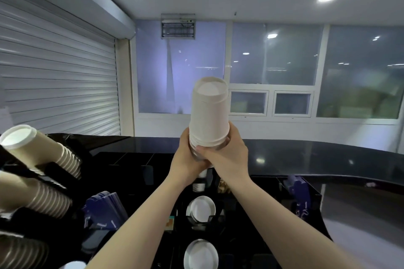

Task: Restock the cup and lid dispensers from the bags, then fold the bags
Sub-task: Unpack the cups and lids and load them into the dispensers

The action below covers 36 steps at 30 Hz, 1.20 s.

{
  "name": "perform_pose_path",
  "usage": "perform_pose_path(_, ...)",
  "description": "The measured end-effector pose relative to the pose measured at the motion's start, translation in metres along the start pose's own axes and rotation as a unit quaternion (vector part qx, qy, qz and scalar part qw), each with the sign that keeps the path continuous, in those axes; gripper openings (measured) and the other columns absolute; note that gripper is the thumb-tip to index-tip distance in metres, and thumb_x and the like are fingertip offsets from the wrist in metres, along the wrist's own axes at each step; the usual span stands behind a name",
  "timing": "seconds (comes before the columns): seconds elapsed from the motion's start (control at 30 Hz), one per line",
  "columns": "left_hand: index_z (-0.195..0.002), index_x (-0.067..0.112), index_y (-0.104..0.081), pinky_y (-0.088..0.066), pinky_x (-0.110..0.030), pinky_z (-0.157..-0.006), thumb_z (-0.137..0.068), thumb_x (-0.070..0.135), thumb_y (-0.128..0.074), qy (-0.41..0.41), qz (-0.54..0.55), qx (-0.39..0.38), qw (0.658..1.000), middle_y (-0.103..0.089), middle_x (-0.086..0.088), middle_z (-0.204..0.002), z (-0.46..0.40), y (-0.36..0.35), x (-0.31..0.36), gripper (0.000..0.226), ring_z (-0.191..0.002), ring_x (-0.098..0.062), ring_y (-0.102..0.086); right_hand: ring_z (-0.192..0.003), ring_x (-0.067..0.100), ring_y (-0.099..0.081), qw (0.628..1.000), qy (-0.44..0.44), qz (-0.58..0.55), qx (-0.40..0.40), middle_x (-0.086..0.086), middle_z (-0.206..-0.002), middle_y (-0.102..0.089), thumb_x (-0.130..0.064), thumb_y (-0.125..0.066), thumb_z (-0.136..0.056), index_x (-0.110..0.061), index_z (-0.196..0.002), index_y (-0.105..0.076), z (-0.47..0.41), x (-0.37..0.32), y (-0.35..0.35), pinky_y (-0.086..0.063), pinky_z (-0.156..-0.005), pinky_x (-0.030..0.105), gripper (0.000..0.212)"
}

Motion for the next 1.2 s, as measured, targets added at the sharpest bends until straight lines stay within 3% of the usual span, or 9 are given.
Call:
perform_pose_path(0.07, -0.138, 0.032, -0.033, -0.052, -0.020, -0.080, -0.047, 0.040, -0.076, -0.005, -0.012, 0.006, 1.000, -0.060, 0.016, -0.119, 0.001, 0.000, -0.002, 0.101, -0.107, -0.003, -0.060, -0.091, -0.019, -0.055, 1.000, 0.001, -0.008, 0.012, -0.043, -0.098, -0.058, -0.042, -0.085, -0.047, -0.061, -0.099, -0.045, 0.002, -0.001, -0.002, -0.053, -0.079, 0.021, 0.069)
perform_pose_path(0.27, -0.140, 0.034, -0.031, -0.048, -0.018, -0.087, -0.056, 0.039, -0.082, -0.046, -0.043, -0.018, 0.998, -0.057, 0.023, -0.124, 0.002, 0.007, -0.003, 0.098, -0.113, 0.003, -0.055, -0.093, -0.014, -0.057, 0.997, 0.046, -0.042, 0.039, -0.040, -0.100, -0.058, -0.047, -0.083, -0.047, -0.061, -0.100, -0.042, 0.002, -0.030, 0.003, -0.048, -0.077, 0.014, 0.068)
perform_pose_path(0.43, -0.148, 0.031, -0.020, -0.037, -0.034, -0.108, -0.060, 0.040, -0.083, -0.082, -0.062, -0.061, 0.993, -0.038, 0.018, -0.147, 0.017, 0.028, 0.018, 0.109, -0.134, 0.000, -0.036, -0.094, -0.009, -0.061, 0.995, 0.079, -0.068, -0.008, -0.033, -0.101, -0.063, -0.038, -0.085, -0.051, -0.048, -0.109, -0.050, 0.006, -0.047, 0.024, -0.050, -0.072, 0.010, 0.069)
perform_pose_path(0.53, -0.150, 0.035, -0.015, -0.023, -0.027, -0.115, -0.062, 0.041, -0.078, -0.108, -0.023, -0.043, 0.993, -0.025, 0.018, -0.154, 0.042, 0.046, 0.032, 0.108, -0.139, 0.006, -0.023, -0.101, -0.004, -0.061, 0.991, 0.081, -0.097, -0.036, -0.027, -0.109, -0.063, -0.038, -0.087, -0.049, -0.043, -0.119, -0.049, 0.018, -0.044, 0.036, -0.053, -0.079, 0.018, 0.080)
perform_pose_path(0.7, -0.143, 0.041, -0.025, -0.026, -0.017, -0.111, -0.067, 0.037, -0.073, -0.163, 0.012, -0.056, 0.985, -0.034, 0.024, -0.148, 0.065, 0.056, 0.065, 0.090, -0.138, 0.002, -0.028, -0.107, -0.004, -0.059, 0.988, 0.101, -0.112, -0.018, -0.029, -0.113, -0.060, -0.037, -0.091, -0.052, -0.038, -0.125, -0.045, 0.024, -0.051, 0.043, -0.053, -0.085, 0.023, 0.086)
perform_pose_path(0.83, -0.149, 0.027, -0.022, -0.026, -0.030, -0.115, -0.071, 0.028, -0.074, -0.162, -0.012, -0.059, 0.985, -0.032, 0.017, -0.151, 0.062, 0.049, 0.073, 0.094, -0.137, 0.003, -0.029, -0.109, -0.002, -0.059, 0.987, 0.104, -0.120, -0.026, -0.027, -0.114, -0.060, -0.039, -0.090, -0.051, -0.035, -0.125, -0.045, 0.025, -0.059, 0.044, -0.052, -0.086, 0.022, 0.087)
perform_pose_path(0.97, -0.148, 0.023, -0.025, -0.029, -0.033, -0.113, -0.072, 0.035, -0.074, -0.200, -0.009, -0.065, 0.978, -0.036, 0.010, -0.150, 0.068, 0.046, 0.072, 0.091, -0.139, -0.009, -0.032, -0.105, -0.002, -0.060, 0.989, 0.111, -0.082, -0.048, -0.026, -0.114, -0.060, -0.051, -0.088, -0.046, -0.048, -0.117, -0.045, 0.045, -0.063, 0.044, -0.054, -0.079, 0.020, 0.083)
perform_pose_path(1.03, -0.143, 0.025, -0.033, -0.036, -0.031, -0.109, -0.071, 0.037, -0.076, -0.215, -0.004, -0.061, 0.975, -0.046, 0.009, -0.142, 0.074, 0.046, 0.068, 0.084, -0.134, -0.016, -0.041, -0.102, 0.004, -0.063, 0.989, 0.105, -0.071, -0.076, -0.022, -0.113, -0.062, -0.048, -0.088, -0.046, -0.051, -0.114, -0.045, 0.058, -0.058, 0.044, -0.056, -0.079, 0.027, 0.081)
perform_pose_path(1.2, -0.122, 0.044, -0.049, -0.047, -0.021, -0.090, -0.059, 0.057, -0.080, -0.199, -0.012, -0.007, 0.980, -0.062, 0.013, -0.120, 0.089, 0.051, 0.052, 0.071, -0.115, -0.014, -0.058, -0.103, 0.001, -0.062, 0.981, 0.108, -0.045, -0.152, -0.024, -0.112, -0.061, -0.035, -0.089, -0.056, -0.052, -0.117, -0.044, 0.079, -0.045, 0.048, -0.053, -0.077, 0.018, 0.077)
Point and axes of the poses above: each hand's wrist, its own z-axis away from the middle knuckle, its own y-axis out of the back of the hand, x = y × z, the point moved 2 cm from there along -z, towards the middle knuckle
